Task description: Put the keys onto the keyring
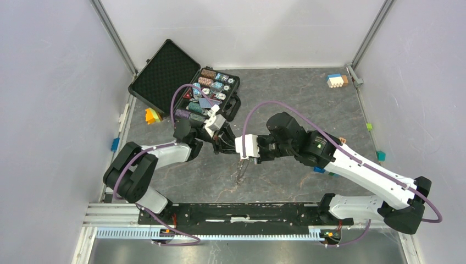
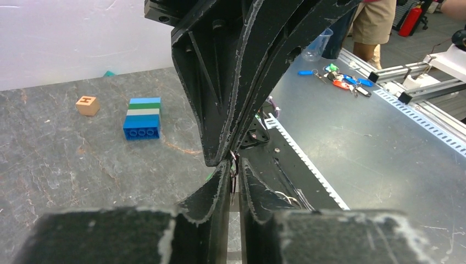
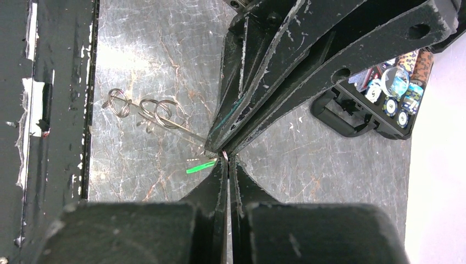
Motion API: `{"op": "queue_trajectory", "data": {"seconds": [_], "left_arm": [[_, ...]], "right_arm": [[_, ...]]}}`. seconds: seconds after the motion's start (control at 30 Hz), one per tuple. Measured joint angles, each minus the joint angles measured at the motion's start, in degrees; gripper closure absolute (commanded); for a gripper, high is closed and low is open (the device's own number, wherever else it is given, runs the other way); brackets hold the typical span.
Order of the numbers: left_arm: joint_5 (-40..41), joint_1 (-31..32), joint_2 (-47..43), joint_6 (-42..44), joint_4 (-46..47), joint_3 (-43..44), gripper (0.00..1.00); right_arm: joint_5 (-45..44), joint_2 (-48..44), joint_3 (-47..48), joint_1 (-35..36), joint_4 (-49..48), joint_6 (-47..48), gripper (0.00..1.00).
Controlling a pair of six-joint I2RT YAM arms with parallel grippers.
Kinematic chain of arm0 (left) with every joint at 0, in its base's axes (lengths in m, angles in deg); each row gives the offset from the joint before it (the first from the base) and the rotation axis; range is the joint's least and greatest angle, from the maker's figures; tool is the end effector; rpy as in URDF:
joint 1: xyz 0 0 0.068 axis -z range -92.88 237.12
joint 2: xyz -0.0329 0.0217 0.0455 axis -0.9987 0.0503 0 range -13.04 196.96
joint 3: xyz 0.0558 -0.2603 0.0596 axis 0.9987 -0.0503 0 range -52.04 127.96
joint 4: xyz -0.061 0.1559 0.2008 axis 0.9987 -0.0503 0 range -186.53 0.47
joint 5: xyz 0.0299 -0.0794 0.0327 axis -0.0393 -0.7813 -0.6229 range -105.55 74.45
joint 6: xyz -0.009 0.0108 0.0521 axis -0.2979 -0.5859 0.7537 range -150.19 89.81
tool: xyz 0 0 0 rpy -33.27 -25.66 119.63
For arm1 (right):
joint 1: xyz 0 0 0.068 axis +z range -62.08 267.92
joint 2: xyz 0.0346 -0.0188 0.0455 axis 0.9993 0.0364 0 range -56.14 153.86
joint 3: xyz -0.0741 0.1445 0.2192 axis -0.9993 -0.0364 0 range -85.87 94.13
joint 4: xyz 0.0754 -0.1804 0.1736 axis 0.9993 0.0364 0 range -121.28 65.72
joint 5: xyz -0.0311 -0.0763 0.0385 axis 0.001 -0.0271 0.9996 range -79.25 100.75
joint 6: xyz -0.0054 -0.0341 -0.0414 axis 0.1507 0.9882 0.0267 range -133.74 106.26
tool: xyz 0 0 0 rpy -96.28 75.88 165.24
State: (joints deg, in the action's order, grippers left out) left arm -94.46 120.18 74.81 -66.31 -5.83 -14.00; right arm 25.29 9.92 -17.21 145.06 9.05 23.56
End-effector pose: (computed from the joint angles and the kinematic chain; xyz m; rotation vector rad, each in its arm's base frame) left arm 0.2166 -0.1827 0.2739 1.3994 0.9601 -1.6076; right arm 0.1231 0.2072 0.3594 -1.7408 1.4193 0.4711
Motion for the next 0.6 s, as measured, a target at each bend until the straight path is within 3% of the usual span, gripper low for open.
{"op": "queue_trajectory", "data": {"seconds": [0.13, 0.47, 0.6], "left_arm": [[0.0, -0.1, 0.0, 0.6, 0.0, 0.0, 0.97], [0.8, -0.1, -1.2, 2.0, 0.1, -1.6, 0.98], [1.9, -0.1, -2.1, 2.0, 0.1, -2.4, 0.98]], "right_arm": [[0.5, 0.0, 0.2, -0.1, 0.1, 0.0, 1.00], [1.5, 0.3, 0.2, -0.3, 0.2, 0.3, 1.00], [1.7, 0.3, 0.2, -0.3, 0.0, 0.7, 0.90]]}}
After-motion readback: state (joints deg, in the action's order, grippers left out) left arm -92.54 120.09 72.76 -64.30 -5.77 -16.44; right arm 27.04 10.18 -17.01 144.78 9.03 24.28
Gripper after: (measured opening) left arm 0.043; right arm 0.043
